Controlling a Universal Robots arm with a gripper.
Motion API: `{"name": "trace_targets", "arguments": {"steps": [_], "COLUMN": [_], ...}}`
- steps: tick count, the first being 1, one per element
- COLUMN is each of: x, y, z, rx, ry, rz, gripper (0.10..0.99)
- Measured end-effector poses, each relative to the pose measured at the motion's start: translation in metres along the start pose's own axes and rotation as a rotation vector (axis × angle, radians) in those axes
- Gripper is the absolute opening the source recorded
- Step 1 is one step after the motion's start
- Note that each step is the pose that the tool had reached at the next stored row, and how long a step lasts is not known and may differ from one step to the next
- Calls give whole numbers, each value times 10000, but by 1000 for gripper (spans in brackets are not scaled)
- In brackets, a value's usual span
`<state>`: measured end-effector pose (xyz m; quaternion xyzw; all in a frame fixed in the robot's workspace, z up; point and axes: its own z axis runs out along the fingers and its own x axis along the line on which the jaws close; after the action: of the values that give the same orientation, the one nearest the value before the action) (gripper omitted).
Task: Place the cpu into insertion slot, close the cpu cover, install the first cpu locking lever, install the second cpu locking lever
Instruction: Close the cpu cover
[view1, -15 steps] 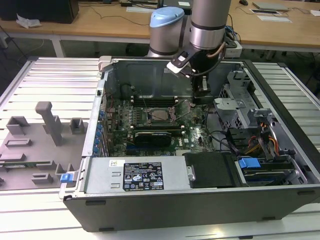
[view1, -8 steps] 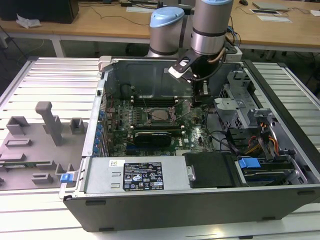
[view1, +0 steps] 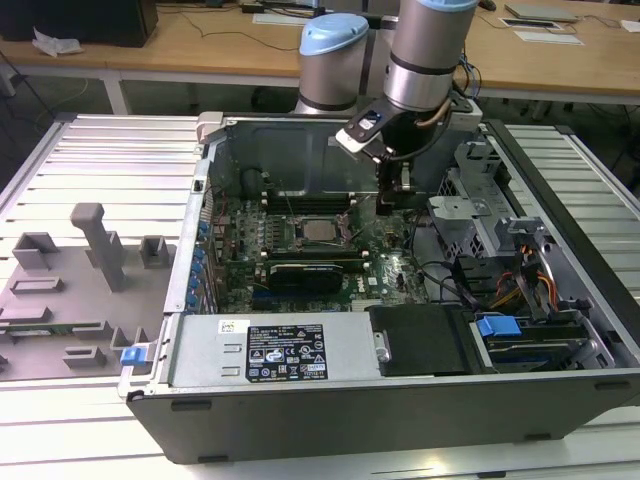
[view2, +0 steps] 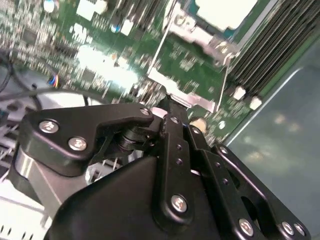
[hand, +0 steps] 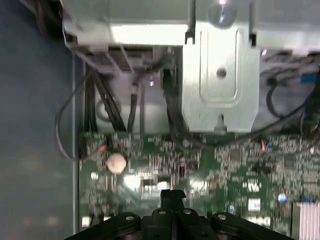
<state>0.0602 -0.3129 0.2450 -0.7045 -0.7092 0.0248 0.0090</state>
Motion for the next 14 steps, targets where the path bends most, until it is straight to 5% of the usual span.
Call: {"name": "trace_targets", "arguments": {"steps": [3, 6, 7, 8, 9, 10, 11, 14], "x": [0, 1, 2, 3, 4, 4, 5, 6], "y": [0, -81, -267, -359, -523, -551, -617, -784], "z": [0, 4, 13, 17, 25, 27, 38, 64], "rx": [62, 56, 28, 15, -27, -83, -287, -428], "ry": [0, 5, 6, 5, 5, 4, 19, 28], "rz": [0, -3, -1, 0, 0, 2, 5, 8], "gripper": [106, 106, 106, 106, 106, 106, 106, 106]}}
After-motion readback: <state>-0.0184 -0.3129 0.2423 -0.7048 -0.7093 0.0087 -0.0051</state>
